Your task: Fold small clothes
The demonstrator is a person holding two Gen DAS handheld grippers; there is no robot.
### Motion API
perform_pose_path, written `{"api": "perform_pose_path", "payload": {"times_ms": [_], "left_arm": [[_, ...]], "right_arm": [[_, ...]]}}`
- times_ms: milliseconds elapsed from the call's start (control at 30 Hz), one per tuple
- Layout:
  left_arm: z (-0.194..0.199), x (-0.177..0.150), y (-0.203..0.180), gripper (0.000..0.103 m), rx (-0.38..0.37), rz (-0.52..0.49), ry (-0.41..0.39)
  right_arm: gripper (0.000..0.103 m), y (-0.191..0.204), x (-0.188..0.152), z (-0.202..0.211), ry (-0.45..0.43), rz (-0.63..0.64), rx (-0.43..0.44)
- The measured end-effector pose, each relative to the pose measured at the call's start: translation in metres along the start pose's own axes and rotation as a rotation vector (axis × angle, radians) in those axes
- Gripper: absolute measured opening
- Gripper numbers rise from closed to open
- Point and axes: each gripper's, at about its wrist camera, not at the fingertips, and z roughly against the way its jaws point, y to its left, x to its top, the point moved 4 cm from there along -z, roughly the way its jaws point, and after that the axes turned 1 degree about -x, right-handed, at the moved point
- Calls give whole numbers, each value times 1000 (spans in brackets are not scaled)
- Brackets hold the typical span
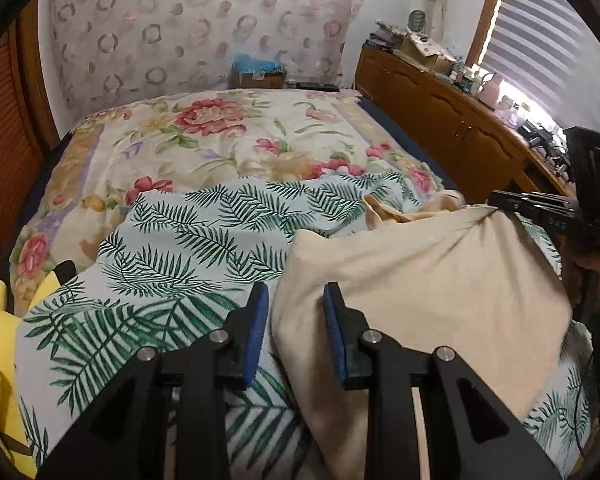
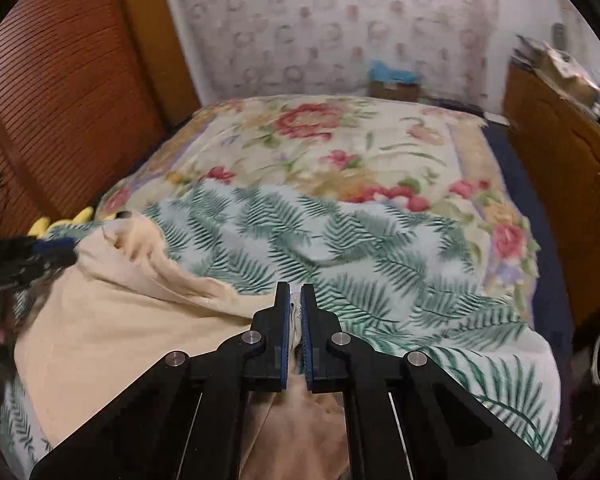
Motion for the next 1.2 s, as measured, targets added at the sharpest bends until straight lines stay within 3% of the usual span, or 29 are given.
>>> {"api": "perform_pose_path", "payload": {"times_ms": [100,133,167,200,233,267,367,533,800,1033,1100,1200], "left_arm": [[15,-7,-5,28,-19,-4,-19],[20,-10,-7,29,-24,-9,-19],[23,-14,-9,30,-29,-13,-15],[26,-18,-11,31,-31,-18,-9],[28,-21,-13,31,-28,-21,-6],[29,-24,-13,32,-22,-22,1],[28,-35,-14,33,-6,-21,28],[14,-47,-9,36,-2,26,73],[6,-47,-18,41,59,28,53],[2,-40,-18,39,5,42,79],[2,-40,-20,38,-18,45,78],[1,-38,-25,33,-45,55,80]], "right_arm": [[4,8,-1,10,-16,32,-32],[13,11,-1,14,-24,48,-54],[29,14,-2,18,-26,62,-74],[39,17,-4,23,-28,72,-72],[58,21,-7,30,-34,79,-53],[69,23,-10,34,-38,83,-47],[77,31,-24,45,-33,87,-34],[79,36,-47,46,11,61,-18],[79,31,-67,29,62,12,13],[79,31,-70,28,52,-7,42],[76,32,-71,30,51,-6,48],[63,36,-71,31,54,5,67]]}}
